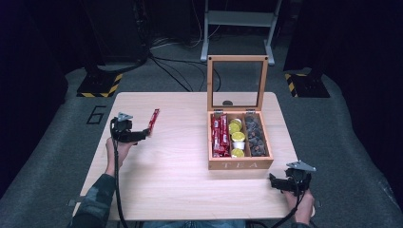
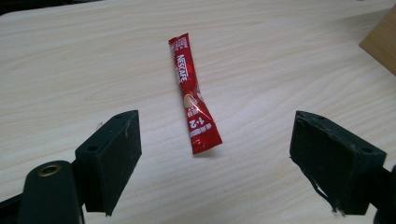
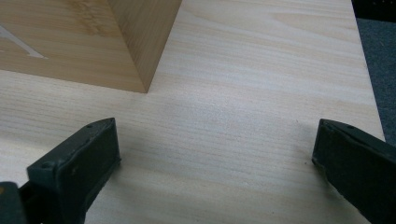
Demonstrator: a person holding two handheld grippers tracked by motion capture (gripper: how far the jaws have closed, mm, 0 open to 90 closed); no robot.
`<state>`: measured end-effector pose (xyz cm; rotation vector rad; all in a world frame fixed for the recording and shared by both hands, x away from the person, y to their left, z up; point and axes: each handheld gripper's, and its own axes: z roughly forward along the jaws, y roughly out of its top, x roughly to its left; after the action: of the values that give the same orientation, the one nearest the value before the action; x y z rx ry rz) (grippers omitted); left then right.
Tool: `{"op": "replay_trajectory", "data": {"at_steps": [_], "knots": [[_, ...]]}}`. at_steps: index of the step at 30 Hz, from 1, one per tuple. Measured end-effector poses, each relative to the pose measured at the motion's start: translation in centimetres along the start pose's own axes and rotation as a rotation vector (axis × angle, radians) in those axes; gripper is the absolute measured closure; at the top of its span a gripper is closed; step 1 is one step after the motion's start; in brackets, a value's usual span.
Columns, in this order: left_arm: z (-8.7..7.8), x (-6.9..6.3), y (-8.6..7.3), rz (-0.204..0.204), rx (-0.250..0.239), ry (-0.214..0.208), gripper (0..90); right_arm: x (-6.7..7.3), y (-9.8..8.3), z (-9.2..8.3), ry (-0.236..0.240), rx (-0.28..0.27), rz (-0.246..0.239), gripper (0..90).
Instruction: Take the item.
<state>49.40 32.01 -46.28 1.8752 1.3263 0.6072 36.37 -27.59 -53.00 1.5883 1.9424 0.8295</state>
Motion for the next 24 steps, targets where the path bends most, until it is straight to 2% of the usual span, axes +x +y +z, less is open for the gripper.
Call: {"op": "replay_trajectory", "data": {"at_steps": [3,5,6,12,18,24], "knots": [[-0.6,-0.1,-0.3,0.016,0.007,0.002,15.7,0.0,0.0,0.0,0.001,0.001,-0.005,0.2],[-1.0,-0.1,-0.4,0.008,-0.002,-0.006,15.0,0.0,0.0,0.0,0.0,0.006,-0.005,0.2],[-1.3,-0.1,-0.5,0.015,-0.009,0.004,15.1,0.0,0.0,0.0,0.001,0.002,-0.004,0.2],[-3.0,-0.3,-1.1,0.037,-0.018,0.005,14.7,0.0,0.0,0.0,0.001,0.003,-0.004,0.2],[-4.2,-0.2,-2.3,0.044,-0.011,0.006,14.2,0.0,0.0,0.0,0.0,0.003,-0.004,0.1],[-5.5,-0.1,-3.6,0.033,-0.009,0.008,13.6,0.0,0.0,0.0,0.0,0.001,-0.004,0.1]]}}
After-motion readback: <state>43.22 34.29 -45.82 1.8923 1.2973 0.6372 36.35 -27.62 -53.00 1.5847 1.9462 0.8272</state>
